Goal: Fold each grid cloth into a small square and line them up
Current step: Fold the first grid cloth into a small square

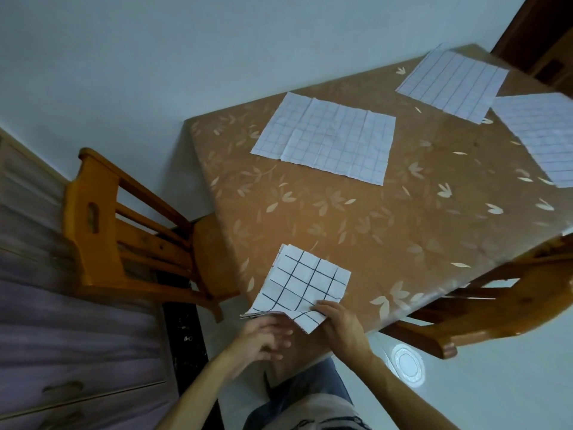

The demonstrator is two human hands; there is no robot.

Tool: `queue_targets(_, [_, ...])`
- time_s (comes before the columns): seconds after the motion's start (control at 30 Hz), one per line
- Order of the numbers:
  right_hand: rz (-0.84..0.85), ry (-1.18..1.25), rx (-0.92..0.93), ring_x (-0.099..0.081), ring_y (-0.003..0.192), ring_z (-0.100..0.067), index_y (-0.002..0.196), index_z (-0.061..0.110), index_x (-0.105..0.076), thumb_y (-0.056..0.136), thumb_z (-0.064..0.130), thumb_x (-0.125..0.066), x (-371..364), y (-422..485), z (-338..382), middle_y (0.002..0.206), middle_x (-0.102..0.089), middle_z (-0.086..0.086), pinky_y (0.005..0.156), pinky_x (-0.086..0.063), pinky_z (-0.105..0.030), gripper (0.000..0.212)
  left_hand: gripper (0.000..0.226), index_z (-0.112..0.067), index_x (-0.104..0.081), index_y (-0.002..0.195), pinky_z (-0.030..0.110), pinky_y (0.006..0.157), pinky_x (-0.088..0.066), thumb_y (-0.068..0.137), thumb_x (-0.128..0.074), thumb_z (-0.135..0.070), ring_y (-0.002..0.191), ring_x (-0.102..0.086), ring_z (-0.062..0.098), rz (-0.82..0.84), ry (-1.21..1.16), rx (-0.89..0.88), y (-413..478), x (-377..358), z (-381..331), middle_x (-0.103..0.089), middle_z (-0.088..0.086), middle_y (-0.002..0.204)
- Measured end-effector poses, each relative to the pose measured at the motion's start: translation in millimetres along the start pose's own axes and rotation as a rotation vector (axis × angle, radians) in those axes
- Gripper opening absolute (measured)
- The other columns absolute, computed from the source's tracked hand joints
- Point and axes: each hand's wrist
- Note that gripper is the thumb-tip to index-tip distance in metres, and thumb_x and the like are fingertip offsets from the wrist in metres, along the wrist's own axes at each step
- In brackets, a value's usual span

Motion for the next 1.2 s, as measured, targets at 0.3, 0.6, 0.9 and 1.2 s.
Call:
queue_targets(0.3, [0.167, 0.322, -0.152, -0.062, 0.095, 0.008, 0.1, 0.043, -0.071, 0.098, 0.011, -0.056, 20.2, -12.1, -20.2, 0.094, -0.069, 0.032, 0.08, -0.049, -0.012, 0.036, 0.069, -0.048, -0.041, 0.132, 0.034, 0.066, -0.058, 0.086, -0.075, -0.009, 0.075, -0.074, 0.023, -0.289, 0.202, -0.261, 15.4, 16.6, 8.1, -0.077, 0.001, 0.096])
queue_targets(0.6, [0.091, 0.428, -0.326, -0.067, 0.087, -0.007, 0.109, 0.024, -0.065, 0.1, 0.023, -0.053, 25.6, -12.5, -22.8, 0.101, -0.069, 0.011, 0.071, -0.056, -0.017, 0.015, 0.01, -0.021, -0.069, 0.104, 0.03, 0.059, -0.056, 0.097, -0.062, -0.025, 0.064, -0.072, 0.021, -0.23, 0.365, -0.144, 21.4, 13.8, 7.4, -0.075, 0.004, 0.076])
queue_targets(0.9, [-0.021, 0.461, -0.492, -0.071, 0.07, -0.017, 0.105, 0.017, -0.06, 0.096, 0.016, -0.06, 20.8, -3.1, -24.2, 0.091, -0.07, 0.002, 0.064, -0.061, -0.029, 0.009, 0.015, -0.016, -0.067, 0.098, 0.029, 0.057, -0.057, 0.096, -0.062, -0.03, 0.06, -0.07, 0.02, -0.269, 0.388, -0.077, 30.8, 18.4, 5.6, -0.073, 0.007, 0.074])
queue_targets(1.2, [-0.073, 0.481, -0.667, -0.072, 0.066, -0.021, 0.112, 0.014, -0.049, 0.091, 0.023, -0.067, 13.9, 7.8, -25.9, 0.092, -0.068, -0.004, 0.067, -0.063, -0.037, 0.029, 0.02, -0.02, -0.065, 0.088, 0.029, 0.055, -0.057, 0.095, -0.062, -0.038, 0.051, -0.067, 0.014, -0.436, 0.559, -0.071, 35.3, 10.8, 3.5, -0.071, 0.0, 0.067])
Point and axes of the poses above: each hand's wrist, its own y-axis towards the middle knuckle, its own x-axis out of the back of the hand, z = x × y
